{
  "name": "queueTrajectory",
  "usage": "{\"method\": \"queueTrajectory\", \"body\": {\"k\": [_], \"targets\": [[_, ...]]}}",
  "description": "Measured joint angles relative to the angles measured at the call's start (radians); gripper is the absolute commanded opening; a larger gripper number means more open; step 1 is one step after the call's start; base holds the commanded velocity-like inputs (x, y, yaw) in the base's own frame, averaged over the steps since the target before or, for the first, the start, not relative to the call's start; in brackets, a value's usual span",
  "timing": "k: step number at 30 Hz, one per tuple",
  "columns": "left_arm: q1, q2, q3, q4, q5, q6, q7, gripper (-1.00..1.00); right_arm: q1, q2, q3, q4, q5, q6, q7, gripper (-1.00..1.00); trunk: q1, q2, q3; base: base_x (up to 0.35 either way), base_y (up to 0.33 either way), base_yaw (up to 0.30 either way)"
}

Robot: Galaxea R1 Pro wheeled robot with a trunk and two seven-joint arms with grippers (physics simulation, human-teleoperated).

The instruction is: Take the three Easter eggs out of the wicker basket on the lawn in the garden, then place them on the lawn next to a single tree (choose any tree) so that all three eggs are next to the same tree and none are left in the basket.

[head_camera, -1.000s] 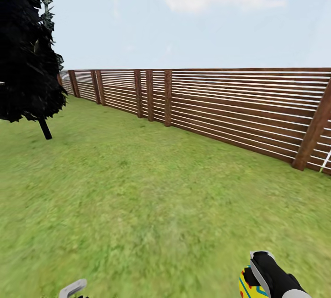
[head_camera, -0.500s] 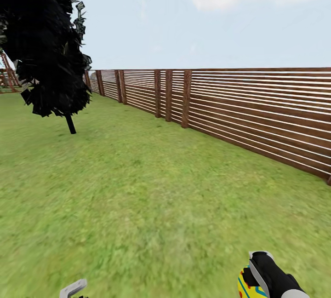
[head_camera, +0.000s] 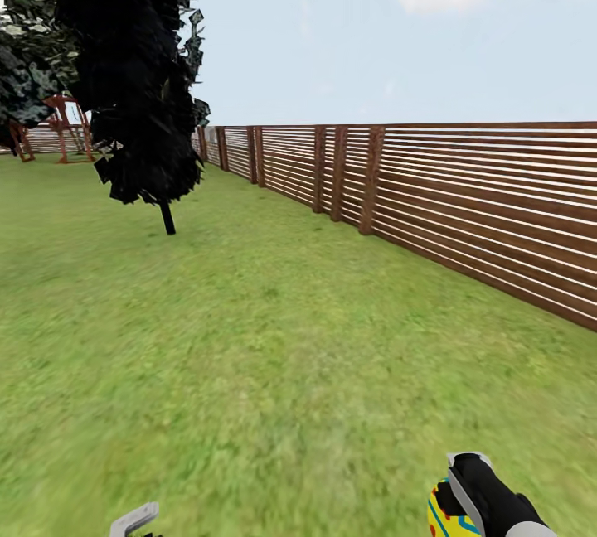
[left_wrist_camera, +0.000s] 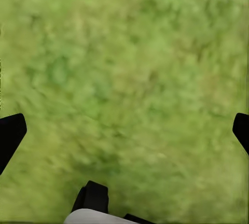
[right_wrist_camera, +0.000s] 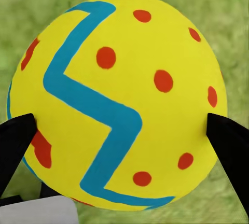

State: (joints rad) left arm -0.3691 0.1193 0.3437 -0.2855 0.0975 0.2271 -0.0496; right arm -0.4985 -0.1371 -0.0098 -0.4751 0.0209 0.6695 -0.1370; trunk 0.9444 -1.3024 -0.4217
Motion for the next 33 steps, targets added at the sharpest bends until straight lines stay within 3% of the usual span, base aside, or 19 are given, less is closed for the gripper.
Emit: {"method": "queueTrajectory", "body": {"k": [5, 33], "targets": [[0.0, -0.002, 0.0, 0.0, 0.0, 0.0, 0.0, 1.0, 0.0, 0.011, 0.0, 0.0, 0.0, 0.0, -0.001, -1.0, 0.0, 0.0, 0.0, 0.003, -0.006, 0.296], [0.0, -0.002, 0.001, 0.0, 0.001, 0.001, -0.001, 1.0, 0.0, 0.011, 0.0, 0.0, 0.0, 0.0, -0.001, -1.0, 0.0, 0.0, 0.0, 0.0, 0.0, 0.296]]}}
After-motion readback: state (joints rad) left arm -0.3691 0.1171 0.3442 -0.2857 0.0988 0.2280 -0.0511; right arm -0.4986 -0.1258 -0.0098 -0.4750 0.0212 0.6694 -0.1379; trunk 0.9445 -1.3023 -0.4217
